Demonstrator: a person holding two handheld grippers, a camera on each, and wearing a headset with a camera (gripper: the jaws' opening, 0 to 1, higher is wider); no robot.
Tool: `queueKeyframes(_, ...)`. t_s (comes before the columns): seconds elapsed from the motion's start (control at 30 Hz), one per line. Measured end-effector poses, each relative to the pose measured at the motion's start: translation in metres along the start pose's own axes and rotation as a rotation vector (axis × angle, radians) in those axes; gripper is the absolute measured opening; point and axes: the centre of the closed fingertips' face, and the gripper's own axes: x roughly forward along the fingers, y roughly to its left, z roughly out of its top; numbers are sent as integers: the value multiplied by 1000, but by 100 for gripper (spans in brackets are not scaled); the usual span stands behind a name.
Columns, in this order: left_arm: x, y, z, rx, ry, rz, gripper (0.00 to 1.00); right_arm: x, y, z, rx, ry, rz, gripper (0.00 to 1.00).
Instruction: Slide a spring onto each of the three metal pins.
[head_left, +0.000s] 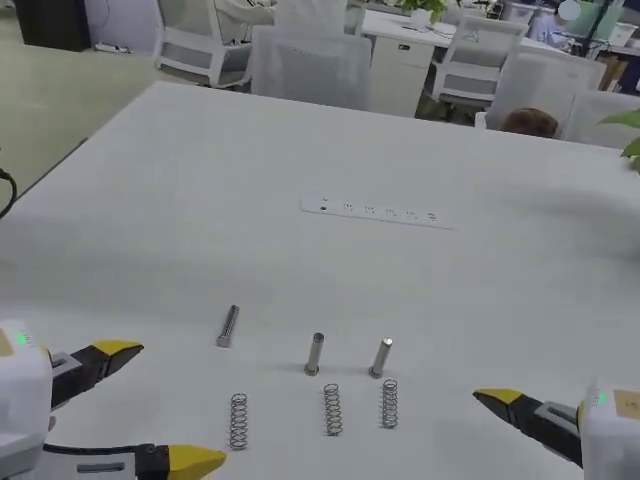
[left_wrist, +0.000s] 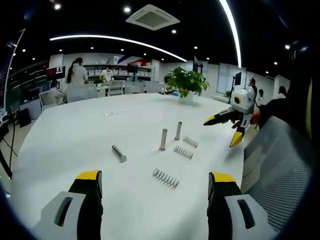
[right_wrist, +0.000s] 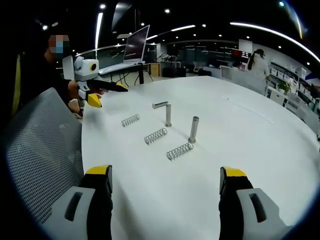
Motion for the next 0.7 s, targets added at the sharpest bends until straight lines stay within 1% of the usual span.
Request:
queueKeyframes(0.33,2,3,1,-6,-3,6,84,0,-1,-1,3,5,-2,87)
queueKeyframes(0.5,2,6,4,-14,-14,14,83,-1,-1,0,3,3,-6,87)
queueKeyframes(0.7,1,9,6,-15,-17,20,81,-1,-1,-1,3,5,-5,87)
